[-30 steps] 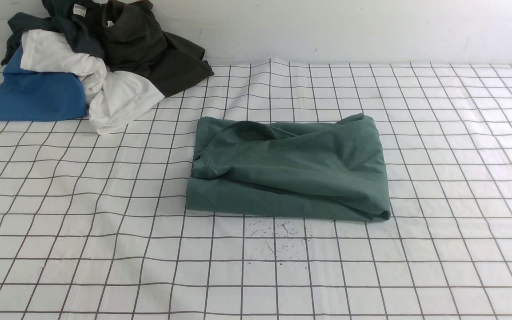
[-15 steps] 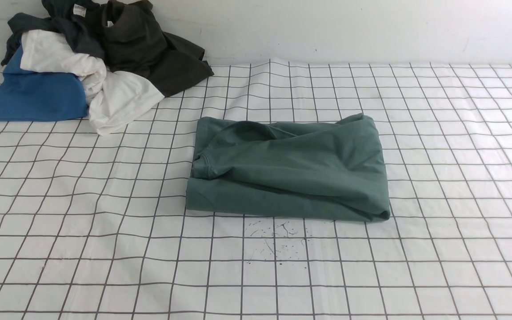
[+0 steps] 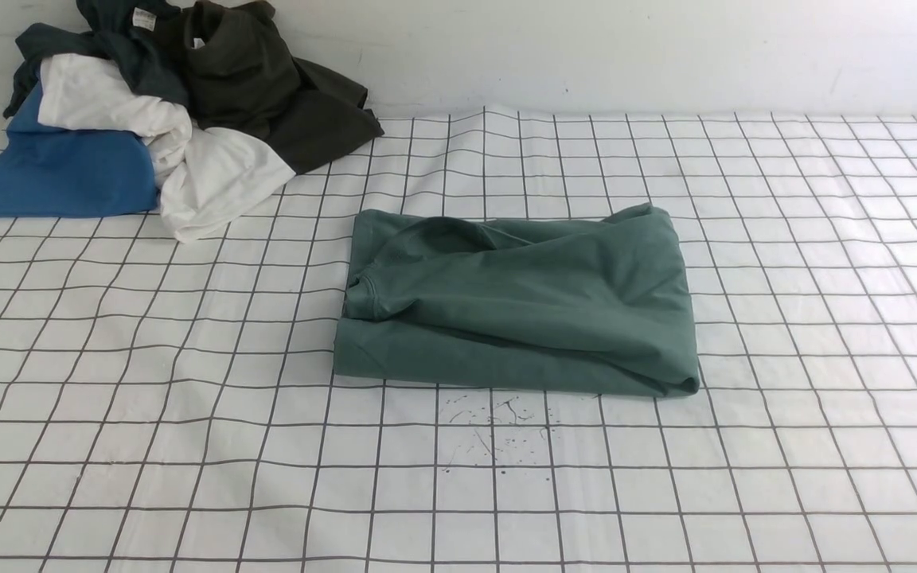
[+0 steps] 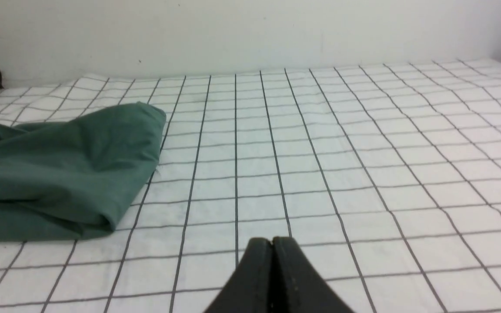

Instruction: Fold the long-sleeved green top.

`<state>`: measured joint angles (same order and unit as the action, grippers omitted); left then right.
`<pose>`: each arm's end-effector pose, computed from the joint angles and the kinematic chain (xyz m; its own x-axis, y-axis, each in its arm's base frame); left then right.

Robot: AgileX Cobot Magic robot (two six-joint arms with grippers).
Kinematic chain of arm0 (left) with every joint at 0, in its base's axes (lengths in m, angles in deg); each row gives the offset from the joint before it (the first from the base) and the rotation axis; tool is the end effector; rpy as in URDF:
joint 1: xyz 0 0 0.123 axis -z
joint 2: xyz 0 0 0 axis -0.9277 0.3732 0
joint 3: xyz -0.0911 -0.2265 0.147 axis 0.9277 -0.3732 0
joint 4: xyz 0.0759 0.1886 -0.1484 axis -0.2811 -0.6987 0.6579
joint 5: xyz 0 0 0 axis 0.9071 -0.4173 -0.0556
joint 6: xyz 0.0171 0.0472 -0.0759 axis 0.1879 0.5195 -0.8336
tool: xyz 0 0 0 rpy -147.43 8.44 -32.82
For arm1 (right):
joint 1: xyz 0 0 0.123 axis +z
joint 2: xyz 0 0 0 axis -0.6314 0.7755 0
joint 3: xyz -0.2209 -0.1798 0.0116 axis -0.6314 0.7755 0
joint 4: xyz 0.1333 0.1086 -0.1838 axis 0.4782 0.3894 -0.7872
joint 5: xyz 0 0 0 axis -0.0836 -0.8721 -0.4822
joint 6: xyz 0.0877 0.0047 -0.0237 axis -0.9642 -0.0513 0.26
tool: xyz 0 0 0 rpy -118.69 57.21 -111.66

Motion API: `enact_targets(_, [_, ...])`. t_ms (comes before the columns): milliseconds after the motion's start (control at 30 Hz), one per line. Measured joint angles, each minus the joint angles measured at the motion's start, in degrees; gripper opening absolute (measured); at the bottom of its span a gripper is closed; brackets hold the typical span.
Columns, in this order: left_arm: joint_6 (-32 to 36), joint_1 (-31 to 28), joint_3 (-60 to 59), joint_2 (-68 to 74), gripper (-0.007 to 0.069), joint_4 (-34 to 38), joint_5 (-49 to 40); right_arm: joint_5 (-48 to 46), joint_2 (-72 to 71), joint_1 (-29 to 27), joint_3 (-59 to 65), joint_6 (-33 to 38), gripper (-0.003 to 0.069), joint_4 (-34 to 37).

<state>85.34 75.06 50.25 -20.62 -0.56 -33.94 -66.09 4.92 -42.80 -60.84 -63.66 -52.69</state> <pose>0.0128 0.0042 0.2877 -0.3192 0.1807 -0.9303 0.1079 0.9822 0.1538 0.0533 -0.0040 0.1742 -0.2606 0.0698 -0.9629 0.0846 0.9952 0.0492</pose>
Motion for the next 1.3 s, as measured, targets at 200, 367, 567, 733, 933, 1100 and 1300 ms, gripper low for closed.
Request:
enact_targets(200, [0.0,0.0,0.0,-0.06,-0.0007,0.0,0.0,-0.7,0.0,0.0,-0.06,-0.39,-0.0011,0.0])
enact_targets(367, [0.0,0.0,0.0,-0.06,-0.0007,0.0,0.0,-0.7,0.0,0.0,-0.06,-0.94,-0.0011,0.0])
enact_targets(567, [0.0,0.0,0.0,-0.06,-0.0007,0.0,0.0,-0.7,0.0,0.0,-0.06,-0.99,-0.0011,0.0])
enact_targets(733, [0.0,0.0,0.0,-0.06,-0.0007,0.0,0.0,-0.7,0.0,0.0,-0.06,-0.99,-0.0011,0.0])
enact_targets(933, [0.0,0.0,0.0,-0.06,-0.0007,0.0,0.0,-0.7,0.0,0.0,-0.06,-0.99,-0.0011,0.0])
enact_targets(1100, [0.0,0.0,0.0,-0.06,-0.0007,0.0,0.0,-0.7,0.0,0.0,-0.06,-0.99,-0.0011,0.0])
enact_targets(1300, [0.0,0.0,0.0,-0.29,-0.0007,0.0,0.0,-0.7,0.0,0.0,-0.06,-0.99,-0.0011,0.0])
